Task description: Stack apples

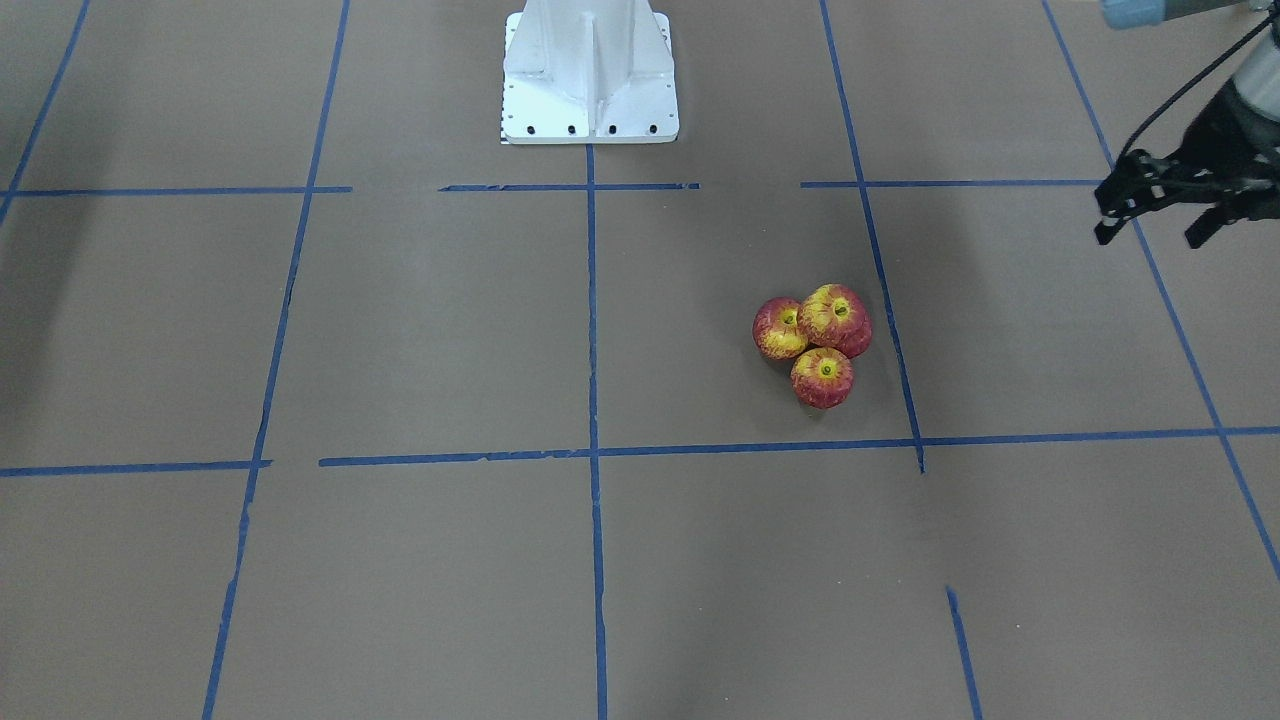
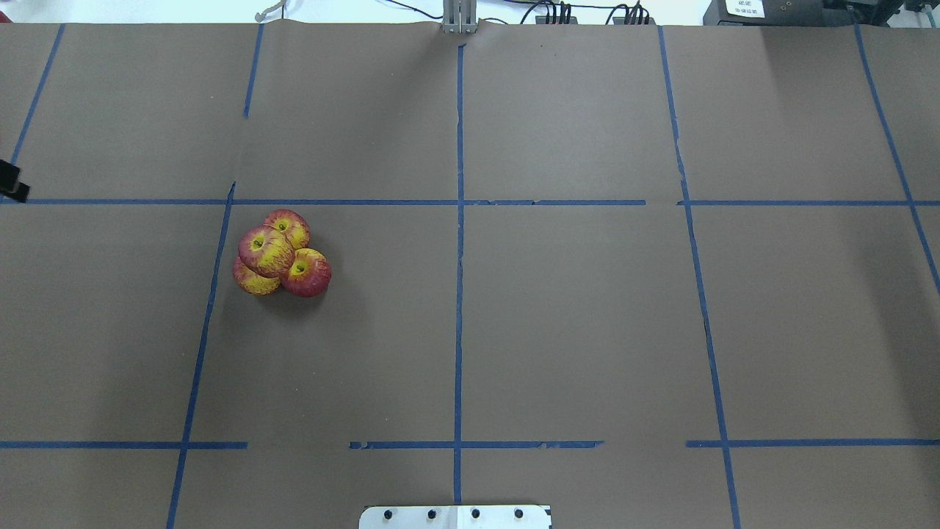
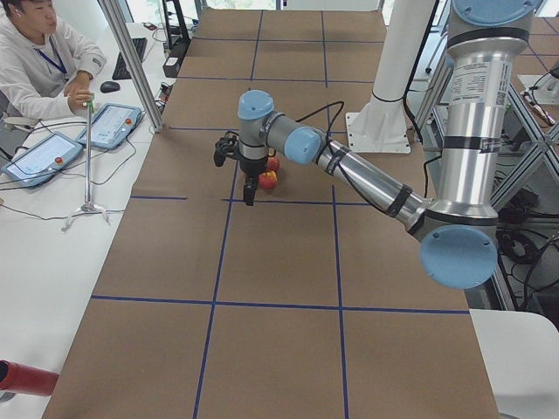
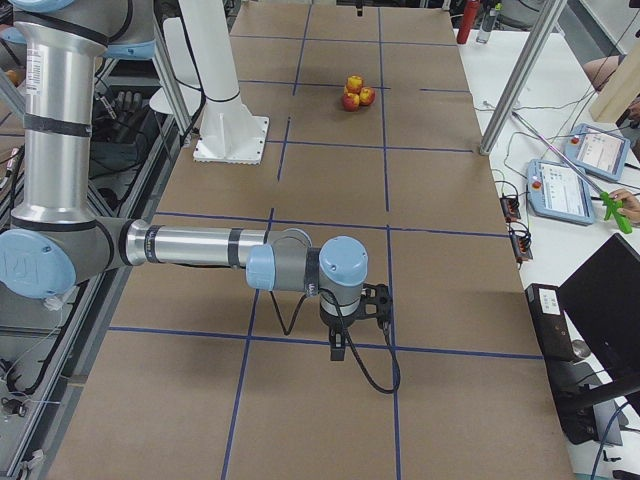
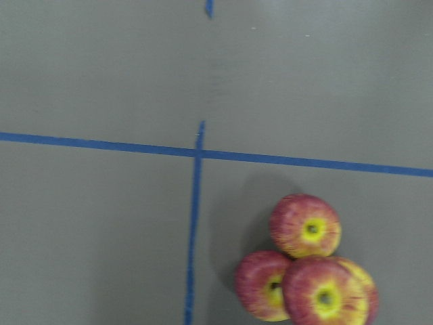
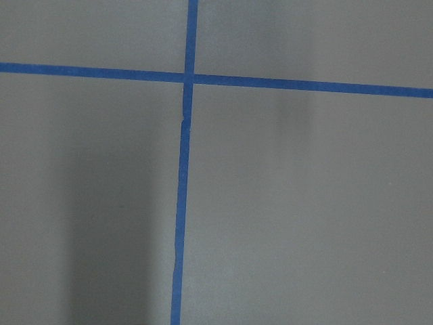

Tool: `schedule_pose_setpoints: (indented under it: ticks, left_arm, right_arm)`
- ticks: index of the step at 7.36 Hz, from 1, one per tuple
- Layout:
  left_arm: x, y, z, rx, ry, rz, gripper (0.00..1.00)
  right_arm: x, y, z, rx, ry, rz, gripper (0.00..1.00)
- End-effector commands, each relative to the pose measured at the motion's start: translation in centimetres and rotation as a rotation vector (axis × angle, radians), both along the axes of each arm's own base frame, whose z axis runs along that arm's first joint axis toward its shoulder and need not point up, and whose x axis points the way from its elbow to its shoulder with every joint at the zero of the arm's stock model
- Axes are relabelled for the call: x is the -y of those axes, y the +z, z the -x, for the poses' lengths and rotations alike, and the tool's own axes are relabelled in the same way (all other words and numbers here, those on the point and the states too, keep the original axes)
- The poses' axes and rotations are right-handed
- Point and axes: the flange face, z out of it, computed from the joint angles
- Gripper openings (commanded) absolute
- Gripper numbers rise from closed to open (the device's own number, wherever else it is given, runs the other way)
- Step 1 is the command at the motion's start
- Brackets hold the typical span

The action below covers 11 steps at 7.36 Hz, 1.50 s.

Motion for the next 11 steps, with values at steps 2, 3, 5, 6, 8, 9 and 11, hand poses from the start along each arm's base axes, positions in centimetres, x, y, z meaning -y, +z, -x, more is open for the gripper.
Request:
schedule_pose_setpoints:
  ticks: [2,3,5,6,8,9,11]
  left_arm:
    - [-2.2,14.4,14.1,-0.011,0.085,-0.022,1.0]
    - [-2.6,17.1,17.1,-0.008,0.047,0.006,1.0]
    - [-3.4,20.0,19.8,-0.016,-0.014,0.069,1.0]
    - [-3.1,20.6,19.8,-0.024,-0.014,0.12,1.0]
    - [-3.1,20.5,19.7,-0.036,-0.021,0.15,1.0]
    - [-3.1,20.0,19.7,-0.035,-0.022,0.142,1.0]
    - [-3.6,20.4,19.6,-0.034,-0.021,0.151,1.0]
  right_arm:
    - [0.0,0.0,0.0,0.0,0.0,0.0,1.0]
    - [0.0,0.0,0.0,0.0,0.0,0.0,1.0]
    - [0.0,0.0,0.0,0.0,0.0,0.0,1.0]
    - [0.0,0.0,0.0,0.0,0.0,0.0,1.0]
    - [0.0,0.0,0.0,0.0,0.0,0.0,1.0]
    - [0.0,0.0,0.0,0.0,0.0,0.0,1.0]
    - [0.0,0.0,0.0,0.0,0.0,0.0,1.0]
